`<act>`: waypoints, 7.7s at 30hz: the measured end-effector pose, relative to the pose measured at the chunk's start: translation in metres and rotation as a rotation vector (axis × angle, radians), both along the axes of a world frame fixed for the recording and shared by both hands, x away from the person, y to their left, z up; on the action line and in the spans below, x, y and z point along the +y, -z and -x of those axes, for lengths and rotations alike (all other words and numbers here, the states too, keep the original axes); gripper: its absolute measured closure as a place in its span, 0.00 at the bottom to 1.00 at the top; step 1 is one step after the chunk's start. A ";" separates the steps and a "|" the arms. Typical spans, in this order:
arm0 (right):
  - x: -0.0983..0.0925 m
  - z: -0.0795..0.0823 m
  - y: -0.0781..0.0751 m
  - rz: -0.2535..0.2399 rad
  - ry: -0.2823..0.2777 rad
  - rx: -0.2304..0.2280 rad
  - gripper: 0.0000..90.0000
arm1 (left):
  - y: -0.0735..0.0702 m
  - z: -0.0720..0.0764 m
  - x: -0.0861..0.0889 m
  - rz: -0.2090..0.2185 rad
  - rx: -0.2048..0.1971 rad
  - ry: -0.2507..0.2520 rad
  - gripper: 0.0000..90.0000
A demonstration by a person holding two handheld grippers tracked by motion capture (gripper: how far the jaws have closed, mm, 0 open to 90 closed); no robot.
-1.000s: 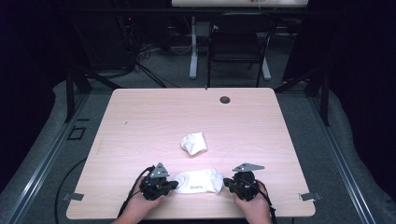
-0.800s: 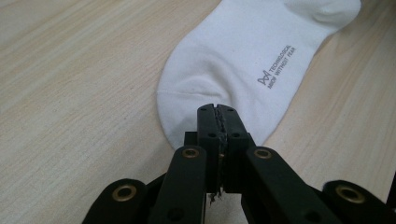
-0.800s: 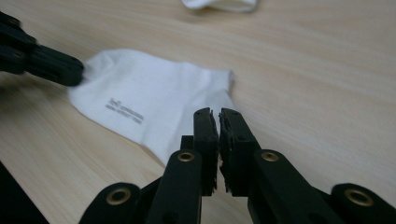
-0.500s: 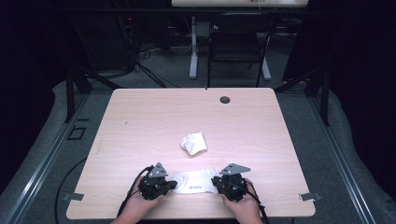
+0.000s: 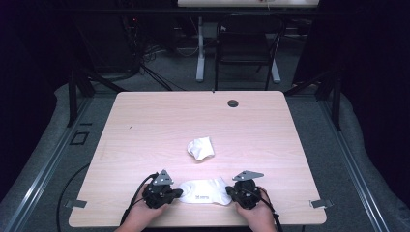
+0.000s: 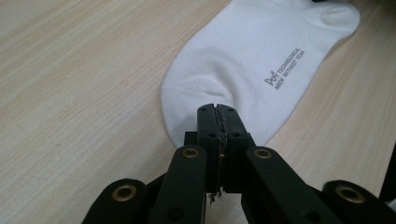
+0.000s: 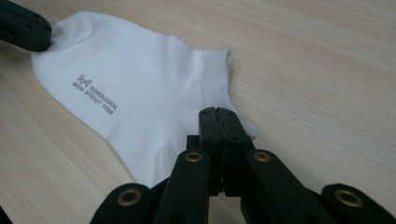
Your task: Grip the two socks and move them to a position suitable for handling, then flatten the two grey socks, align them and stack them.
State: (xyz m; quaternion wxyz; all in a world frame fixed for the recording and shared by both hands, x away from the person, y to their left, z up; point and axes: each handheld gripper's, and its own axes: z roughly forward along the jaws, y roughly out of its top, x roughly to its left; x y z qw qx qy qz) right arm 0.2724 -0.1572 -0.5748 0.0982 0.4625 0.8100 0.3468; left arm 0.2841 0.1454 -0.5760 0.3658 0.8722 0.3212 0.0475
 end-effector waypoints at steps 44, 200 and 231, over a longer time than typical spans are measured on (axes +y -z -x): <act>0.008 0.002 -0.017 -0.031 -0.021 -0.097 0.74 | -0.012 -0.007 0.017 0.059 -0.064 -0.090 0.64; 0.008 -0.078 -0.020 -0.074 0.173 0.085 0.97 | 0.003 -0.088 0.000 0.016 -0.064 -0.191 1.00; 0.014 -0.103 -0.001 -0.041 0.176 0.039 1.00 | 0.005 -0.084 0.005 0.042 -0.055 -0.186 1.00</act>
